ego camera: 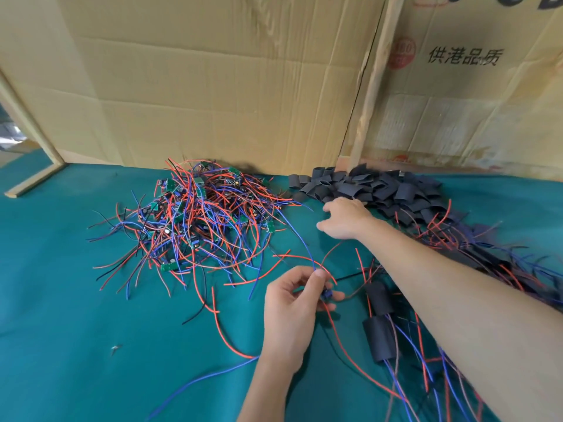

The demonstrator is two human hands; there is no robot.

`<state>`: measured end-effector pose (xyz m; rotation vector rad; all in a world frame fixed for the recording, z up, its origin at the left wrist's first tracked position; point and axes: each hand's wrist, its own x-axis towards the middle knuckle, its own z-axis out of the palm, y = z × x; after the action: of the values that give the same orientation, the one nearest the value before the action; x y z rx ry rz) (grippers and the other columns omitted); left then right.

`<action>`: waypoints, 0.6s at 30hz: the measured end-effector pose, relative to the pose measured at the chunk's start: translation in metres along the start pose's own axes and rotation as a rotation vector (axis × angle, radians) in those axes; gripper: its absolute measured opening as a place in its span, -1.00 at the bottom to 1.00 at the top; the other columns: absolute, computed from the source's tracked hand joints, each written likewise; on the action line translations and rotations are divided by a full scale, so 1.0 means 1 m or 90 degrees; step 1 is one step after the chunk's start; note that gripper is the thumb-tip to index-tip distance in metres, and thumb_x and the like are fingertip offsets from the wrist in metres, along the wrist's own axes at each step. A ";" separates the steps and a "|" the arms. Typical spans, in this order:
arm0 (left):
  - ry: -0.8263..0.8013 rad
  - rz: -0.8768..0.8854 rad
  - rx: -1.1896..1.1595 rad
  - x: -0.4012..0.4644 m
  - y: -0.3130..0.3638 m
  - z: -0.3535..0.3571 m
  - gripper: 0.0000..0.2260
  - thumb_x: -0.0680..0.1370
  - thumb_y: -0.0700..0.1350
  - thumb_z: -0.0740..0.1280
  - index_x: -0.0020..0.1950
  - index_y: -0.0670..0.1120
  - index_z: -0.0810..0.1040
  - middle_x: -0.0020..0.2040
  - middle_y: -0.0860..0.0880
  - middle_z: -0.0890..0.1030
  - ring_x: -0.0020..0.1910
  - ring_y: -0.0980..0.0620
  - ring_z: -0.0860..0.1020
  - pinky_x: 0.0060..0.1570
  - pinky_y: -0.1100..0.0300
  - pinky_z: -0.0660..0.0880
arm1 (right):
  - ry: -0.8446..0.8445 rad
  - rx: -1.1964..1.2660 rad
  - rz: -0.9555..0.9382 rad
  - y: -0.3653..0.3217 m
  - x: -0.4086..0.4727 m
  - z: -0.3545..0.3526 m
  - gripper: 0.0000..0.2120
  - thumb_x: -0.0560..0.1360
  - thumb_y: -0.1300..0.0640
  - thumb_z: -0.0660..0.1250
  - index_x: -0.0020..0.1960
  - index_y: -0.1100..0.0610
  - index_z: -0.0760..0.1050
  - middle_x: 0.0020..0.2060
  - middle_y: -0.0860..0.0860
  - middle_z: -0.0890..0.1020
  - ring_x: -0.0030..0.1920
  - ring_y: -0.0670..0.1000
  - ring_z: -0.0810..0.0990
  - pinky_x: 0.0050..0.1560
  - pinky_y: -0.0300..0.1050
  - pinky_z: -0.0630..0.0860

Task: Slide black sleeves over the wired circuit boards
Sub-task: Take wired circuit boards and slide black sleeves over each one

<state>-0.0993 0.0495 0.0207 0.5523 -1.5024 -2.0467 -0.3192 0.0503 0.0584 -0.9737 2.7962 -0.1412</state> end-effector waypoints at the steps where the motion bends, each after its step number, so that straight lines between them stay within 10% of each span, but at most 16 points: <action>1: 0.004 -0.003 -0.004 0.000 0.000 0.000 -0.78 0.63 -0.24 0.33 -0.21 -0.13 0.63 -0.30 -0.07 0.62 -0.24 -0.12 0.72 -0.34 0.23 0.57 | 0.008 -0.012 0.004 0.002 0.002 0.004 -0.51 0.60 -0.08 0.26 0.43 0.17 0.44 0.41 0.17 0.45 0.45 0.24 0.36 0.41 0.08 0.33; 13: 0.015 -0.035 0.003 0.000 0.003 -0.001 -0.87 0.64 -0.31 0.25 -0.07 -0.23 0.56 -0.32 -0.10 0.61 -0.34 -0.17 0.68 -0.45 0.21 0.51 | 0.054 0.004 -0.019 0.014 0.014 0.006 -0.53 0.62 -0.04 0.23 0.47 0.15 0.41 0.41 0.11 0.43 0.44 0.19 0.37 0.34 0.07 0.41; 18: -0.008 -0.059 0.015 -0.001 0.004 -0.001 -0.87 0.55 -0.31 0.21 -0.03 -0.18 0.54 -0.40 -0.09 0.57 -0.49 -0.11 0.61 -0.53 0.26 0.37 | 0.090 0.026 -0.011 0.007 0.005 -0.001 -0.75 0.62 0.01 0.25 0.01 0.22 0.49 0.07 0.14 0.51 0.15 0.20 0.49 -0.03 -0.01 0.42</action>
<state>-0.0973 0.0483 0.0246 0.6312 -1.5370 -2.1084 -0.3275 0.0531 0.0576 -1.0169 2.8987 -0.2782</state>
